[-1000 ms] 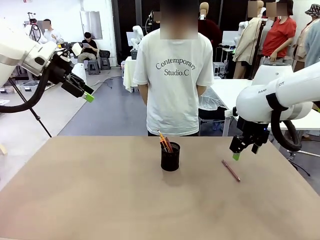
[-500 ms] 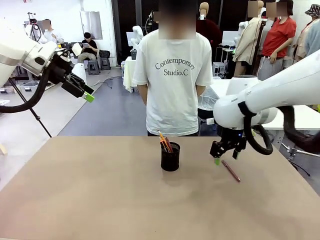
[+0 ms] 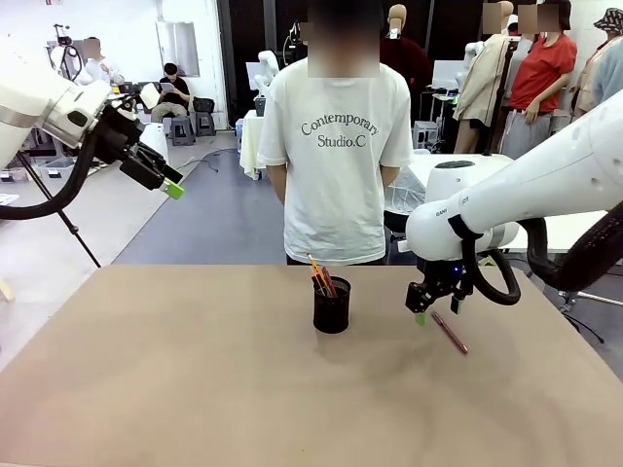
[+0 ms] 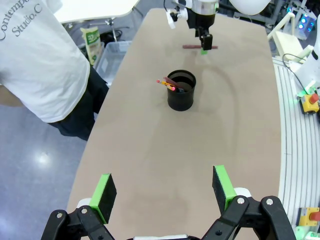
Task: Place the pens into the pen holder.
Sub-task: Pick up a writing instrument from the table and place it into the Pen holder.
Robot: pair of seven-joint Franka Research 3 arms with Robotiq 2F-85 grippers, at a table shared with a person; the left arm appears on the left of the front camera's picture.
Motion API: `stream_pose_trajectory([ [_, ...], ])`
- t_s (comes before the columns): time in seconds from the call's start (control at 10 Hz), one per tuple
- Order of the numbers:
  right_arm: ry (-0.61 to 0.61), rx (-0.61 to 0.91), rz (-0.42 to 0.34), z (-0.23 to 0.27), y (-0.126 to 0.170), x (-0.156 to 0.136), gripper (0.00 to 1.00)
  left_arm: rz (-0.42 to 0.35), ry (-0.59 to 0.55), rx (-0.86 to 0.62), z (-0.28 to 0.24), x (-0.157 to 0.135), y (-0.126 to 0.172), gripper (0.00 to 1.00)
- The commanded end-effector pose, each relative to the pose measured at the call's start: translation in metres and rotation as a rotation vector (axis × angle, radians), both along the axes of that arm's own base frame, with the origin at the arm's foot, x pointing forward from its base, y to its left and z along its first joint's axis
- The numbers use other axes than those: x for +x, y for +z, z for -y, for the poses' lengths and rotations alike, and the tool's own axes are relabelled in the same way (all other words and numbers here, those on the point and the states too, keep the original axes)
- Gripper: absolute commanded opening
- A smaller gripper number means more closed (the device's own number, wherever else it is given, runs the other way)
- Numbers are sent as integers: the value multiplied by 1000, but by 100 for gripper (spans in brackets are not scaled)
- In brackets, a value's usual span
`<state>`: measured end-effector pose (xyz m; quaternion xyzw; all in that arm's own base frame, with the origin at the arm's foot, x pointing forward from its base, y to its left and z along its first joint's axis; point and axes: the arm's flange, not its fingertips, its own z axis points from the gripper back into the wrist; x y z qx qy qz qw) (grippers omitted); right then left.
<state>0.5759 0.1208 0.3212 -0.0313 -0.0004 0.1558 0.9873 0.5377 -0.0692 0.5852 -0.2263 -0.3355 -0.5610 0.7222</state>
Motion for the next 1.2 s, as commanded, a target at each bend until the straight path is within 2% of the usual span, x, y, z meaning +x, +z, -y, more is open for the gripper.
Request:
stream_pose_trajectory([
  [0.0, -15, -3, 12, 5, -8, 16, 100, 11, -5, 5, -2, 1, 1, 100],
  [0.2, -25, 43, 4, 13, -17, 23, 100, 11, -5, 5, -2, 1, 1, 100],
  [0.7, -50, 97, 47, 34, -31, 35, 100, 11, -5, 5, -2, 1, 1, 100],
  [1.1, -43, 116, 45, 38, -29, 36, 20, 11, -5, 5, -2, 1, 1, 100],
])
